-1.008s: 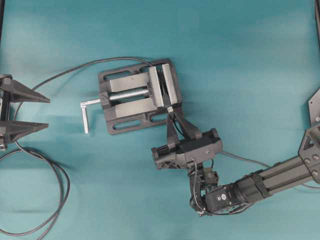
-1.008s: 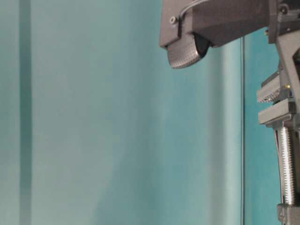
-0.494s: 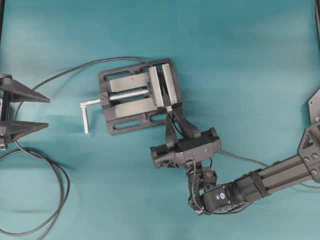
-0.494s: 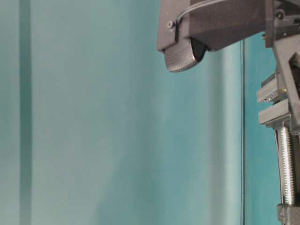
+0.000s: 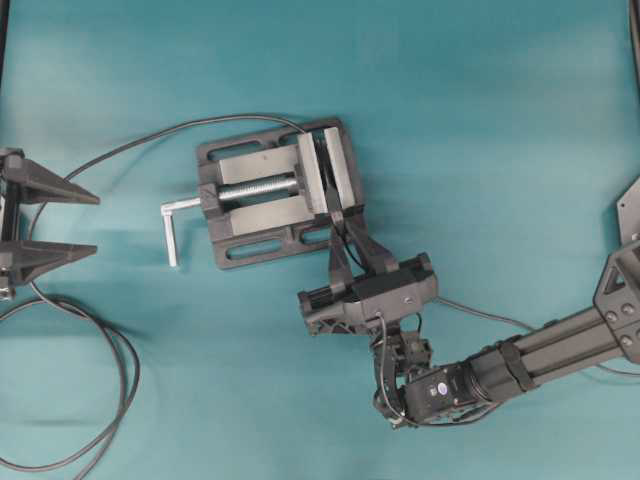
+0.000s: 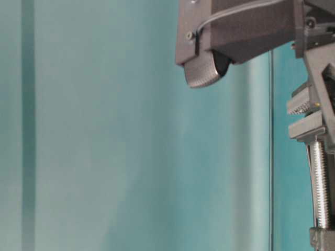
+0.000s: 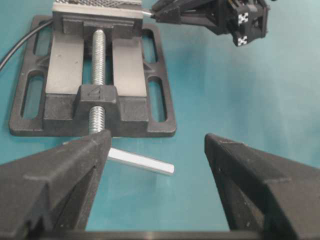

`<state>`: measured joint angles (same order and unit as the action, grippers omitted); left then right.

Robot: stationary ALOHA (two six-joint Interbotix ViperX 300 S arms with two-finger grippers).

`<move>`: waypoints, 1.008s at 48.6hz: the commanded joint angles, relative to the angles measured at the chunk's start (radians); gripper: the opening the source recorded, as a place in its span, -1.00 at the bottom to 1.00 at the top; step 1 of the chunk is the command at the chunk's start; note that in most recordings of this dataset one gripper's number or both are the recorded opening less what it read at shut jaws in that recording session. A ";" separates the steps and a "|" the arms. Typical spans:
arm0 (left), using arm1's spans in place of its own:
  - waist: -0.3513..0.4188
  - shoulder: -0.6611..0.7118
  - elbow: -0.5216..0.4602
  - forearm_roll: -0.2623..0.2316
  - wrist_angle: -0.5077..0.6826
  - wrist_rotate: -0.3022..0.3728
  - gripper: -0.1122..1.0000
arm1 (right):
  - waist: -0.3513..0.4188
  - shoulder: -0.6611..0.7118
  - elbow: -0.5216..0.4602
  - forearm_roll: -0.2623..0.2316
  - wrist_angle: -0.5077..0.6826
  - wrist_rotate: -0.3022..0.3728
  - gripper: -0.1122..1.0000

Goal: Insert the USB cable into the fixed female connector.
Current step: 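Push the USB plug down into the port with the right gripper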

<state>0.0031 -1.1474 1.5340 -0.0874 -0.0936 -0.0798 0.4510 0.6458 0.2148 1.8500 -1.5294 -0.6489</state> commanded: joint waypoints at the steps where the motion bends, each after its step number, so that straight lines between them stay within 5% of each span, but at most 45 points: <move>1: 0.005 0.012 -0.009 0.002 -0.008 -0.008 0.88 | -0.025 -0.018 -0.023 -0.002 -0.002 -0.008 -0.41; 49: 0.005 0.012 -0.011 0.003 -0.003 -0.009 0.88 | -0.080 -0.038 -0.028 -0.002 -0.002 -0.014 -0.41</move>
<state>0.0046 -1.1474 1.5355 -0.0874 -0.0936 -0.0798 0.4341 0.6458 0.2040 1.8530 -1.5248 -0.6596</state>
